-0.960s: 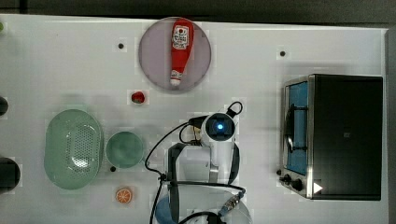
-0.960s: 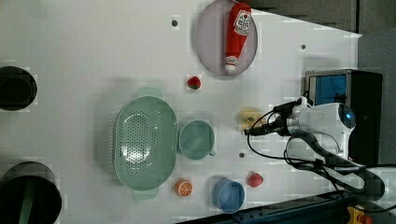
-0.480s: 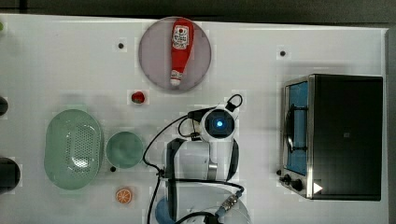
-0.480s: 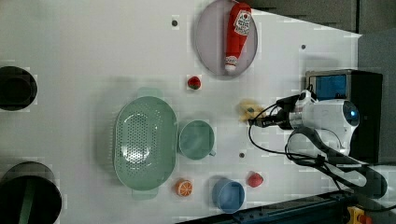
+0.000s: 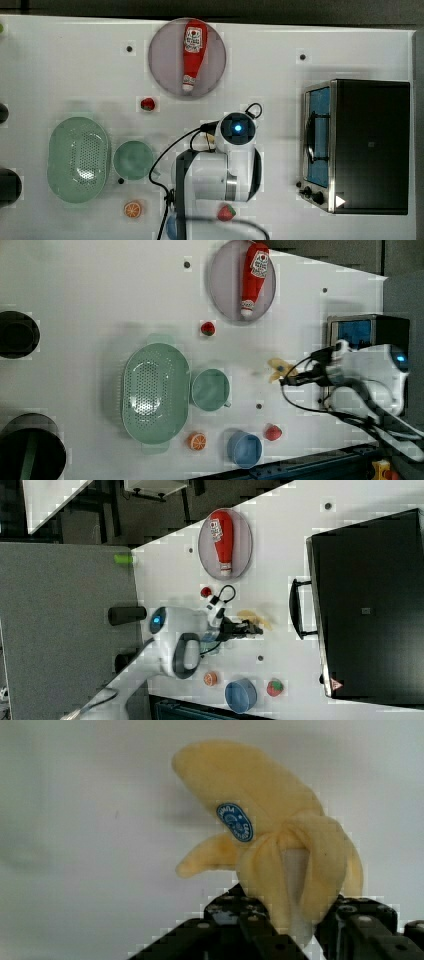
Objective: Pick Banana and place it in mug.
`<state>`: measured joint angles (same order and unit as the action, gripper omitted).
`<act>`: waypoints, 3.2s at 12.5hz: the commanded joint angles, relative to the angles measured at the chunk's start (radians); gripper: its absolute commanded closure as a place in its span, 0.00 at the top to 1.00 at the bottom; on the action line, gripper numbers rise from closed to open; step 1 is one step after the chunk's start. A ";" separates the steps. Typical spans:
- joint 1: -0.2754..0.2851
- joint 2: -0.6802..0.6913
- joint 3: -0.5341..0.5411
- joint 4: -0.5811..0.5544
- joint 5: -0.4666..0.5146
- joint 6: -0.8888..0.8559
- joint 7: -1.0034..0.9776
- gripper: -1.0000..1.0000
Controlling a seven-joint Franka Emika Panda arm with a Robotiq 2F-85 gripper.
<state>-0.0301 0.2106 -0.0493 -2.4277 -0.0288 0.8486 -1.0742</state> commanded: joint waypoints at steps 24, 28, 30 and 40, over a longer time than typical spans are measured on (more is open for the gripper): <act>0.076 -0.198 0.450 0.107 0.078 -0.126 0.712 0.31; 0.076 -0.098 0.457 0.062 0.079 0.036 0.739 0.31; 0.076 -0.065 0.461 0.062 0.079 0.035 0.749 0.35; 0.057 -0.229 0.415 0.069 0.081 -0.008 0.751 1.00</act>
<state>0.0459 0.0405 0.3794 -2.3906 0.0507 0.8638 -0.3765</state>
